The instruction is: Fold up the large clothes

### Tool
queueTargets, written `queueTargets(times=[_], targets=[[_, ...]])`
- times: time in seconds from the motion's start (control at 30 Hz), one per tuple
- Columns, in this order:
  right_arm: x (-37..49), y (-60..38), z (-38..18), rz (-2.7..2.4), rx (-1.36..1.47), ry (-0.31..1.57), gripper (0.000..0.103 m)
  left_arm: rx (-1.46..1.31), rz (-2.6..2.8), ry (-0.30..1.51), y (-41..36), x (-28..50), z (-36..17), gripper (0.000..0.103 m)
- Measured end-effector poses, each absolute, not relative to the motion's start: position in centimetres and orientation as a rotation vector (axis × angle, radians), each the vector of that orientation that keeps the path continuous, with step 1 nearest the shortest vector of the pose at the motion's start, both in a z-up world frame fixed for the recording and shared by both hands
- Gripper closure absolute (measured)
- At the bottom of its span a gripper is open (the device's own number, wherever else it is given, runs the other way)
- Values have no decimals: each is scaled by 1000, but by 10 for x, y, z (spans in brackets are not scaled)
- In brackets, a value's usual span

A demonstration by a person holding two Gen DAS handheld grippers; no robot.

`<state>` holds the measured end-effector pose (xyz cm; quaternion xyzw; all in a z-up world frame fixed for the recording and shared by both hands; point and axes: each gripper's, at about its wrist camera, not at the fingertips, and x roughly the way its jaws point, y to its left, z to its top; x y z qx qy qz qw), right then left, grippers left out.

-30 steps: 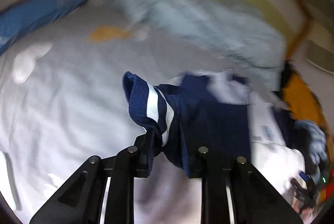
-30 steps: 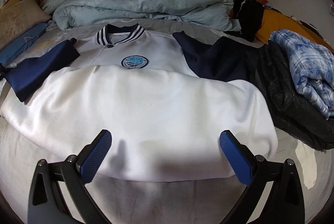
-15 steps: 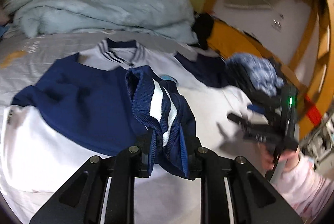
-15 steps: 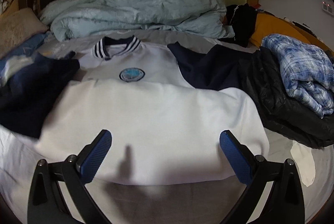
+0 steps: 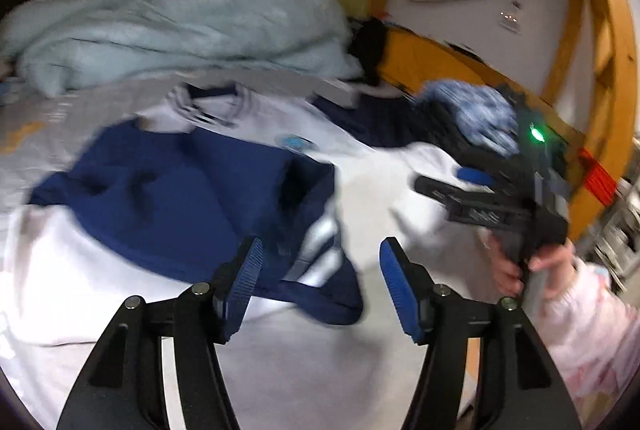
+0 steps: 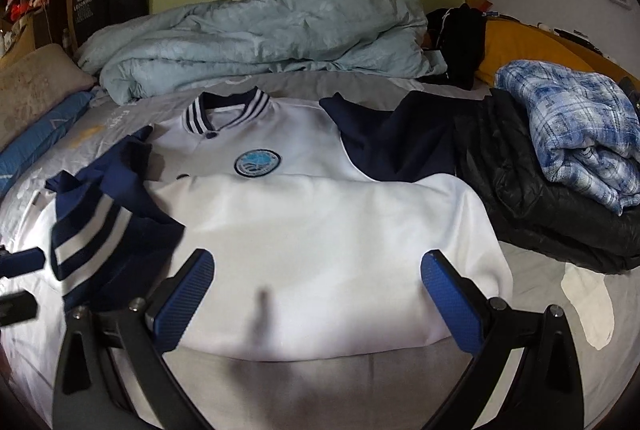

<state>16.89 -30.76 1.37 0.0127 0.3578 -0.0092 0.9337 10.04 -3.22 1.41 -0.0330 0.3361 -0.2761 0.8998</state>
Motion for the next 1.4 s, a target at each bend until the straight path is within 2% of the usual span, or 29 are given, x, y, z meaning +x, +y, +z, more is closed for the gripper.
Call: queueTargets(times=[0.07,0.17,0.27,0.37,0.43,0.5,0.63,0.77,0.83,0.93,1.03,1.1,1.17,1.2,1.3,1.4], targets=[[166,-306,16,-1,33,724,0,-74,-501,681,-17,100,18,38],[160,-299,17,46,38,713,0,-94,-378,665,6,102,17,38],[153,-281,18,133,15,701,0,-104,-224,548,25,96,22,38],[146,-249,14,256,-43,732,0,-122,-236,524,30,98,28,37],[142,-231,11,295,-71,738,0,-104,-213,497,28,98,29,32],[137,-212,6,321,-100,757,0,-78,-181,477,26,98,23,22],[135,-170,-13,375,-183,832,0,-45,-160,510,30,103,13,22],[142,-152,-15,319,-221,762,5,-113,-185,521,40,102,18,12],[146,-159,-9,270,-163,737,7,-127,-184,506,43,103,19,12],[154,-175,-10,286,-104,822,27,-48,-121,493,39,103,16,12],[153,-195,-8,230,-114,793,31,-49,-90,499,41,104,16,12],[159,-203,-11,165,-159,797,46,-107,-105,512,47,108,16,12],[165,-214,-15,124,-161,823,74,-131,-103,526,51,112,10,12],[168,-222,-17,107,-147,841,78,-121,-90,540,51,116,7,12],[172,-241,-12,125,-86,879,86,-63,-70,526,50,116,3,12],[183,-252,-8,84,-61,852,87,-60,-63,523,49,116,2,12]])
